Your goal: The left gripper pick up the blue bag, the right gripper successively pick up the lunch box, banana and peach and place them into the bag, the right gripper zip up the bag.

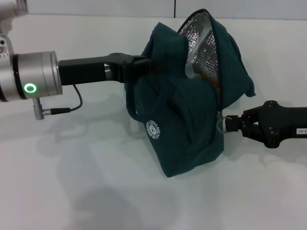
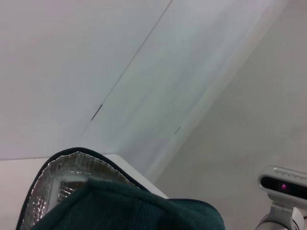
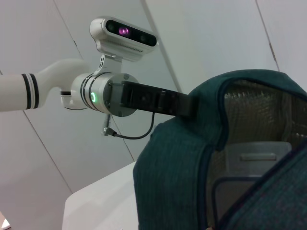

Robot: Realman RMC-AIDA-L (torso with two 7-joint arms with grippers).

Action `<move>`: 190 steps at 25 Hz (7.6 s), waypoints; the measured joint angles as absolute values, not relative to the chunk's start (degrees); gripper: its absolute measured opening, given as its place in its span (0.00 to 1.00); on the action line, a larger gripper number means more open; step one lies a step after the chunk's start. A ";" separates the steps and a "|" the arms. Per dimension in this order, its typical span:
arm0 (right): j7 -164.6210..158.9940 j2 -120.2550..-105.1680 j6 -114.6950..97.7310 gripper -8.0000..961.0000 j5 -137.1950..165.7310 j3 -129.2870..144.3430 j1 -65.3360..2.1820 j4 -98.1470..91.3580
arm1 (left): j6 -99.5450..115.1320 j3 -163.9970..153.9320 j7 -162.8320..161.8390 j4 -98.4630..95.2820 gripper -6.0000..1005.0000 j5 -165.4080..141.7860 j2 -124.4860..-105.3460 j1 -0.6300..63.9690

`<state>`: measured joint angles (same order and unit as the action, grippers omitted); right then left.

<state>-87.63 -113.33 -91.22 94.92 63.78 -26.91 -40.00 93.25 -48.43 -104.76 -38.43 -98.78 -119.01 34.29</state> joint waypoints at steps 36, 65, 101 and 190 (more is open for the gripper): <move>-83.30 -115.59 -97.61 0.02 94.10 55.63 -30.39 -39.97 | 93.14 -48.34 -103.64 -38.42 0.06 -98.74 -119.22 34.32; -81.60 -115.68 -95.62 0.02 91.06 55.71 -38.14 -35.97 | 105.31 -46.65 -62.93 -16.86 0.65 -90.57 -119.71 18.12; -72.49 -116.18 -92.69 0.02 86.41 59.78 -44.80 -26.97 | 92.47 -47.86 -55.64 -0.99 0.66 -84.71 -120.71 27.43; -63.04 -116.19 -81.83 0.02 46.29 87.60 -38.47 -25.99 | 98.16 -55.85 -58.67 -16.81 0.73 -78.58 -117.42 27.03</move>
<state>-63.04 -116.19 -81.83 46.30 87.60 -38.47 -25.99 98.16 -55.85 -58.67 -16.81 -78.59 -117.42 27.03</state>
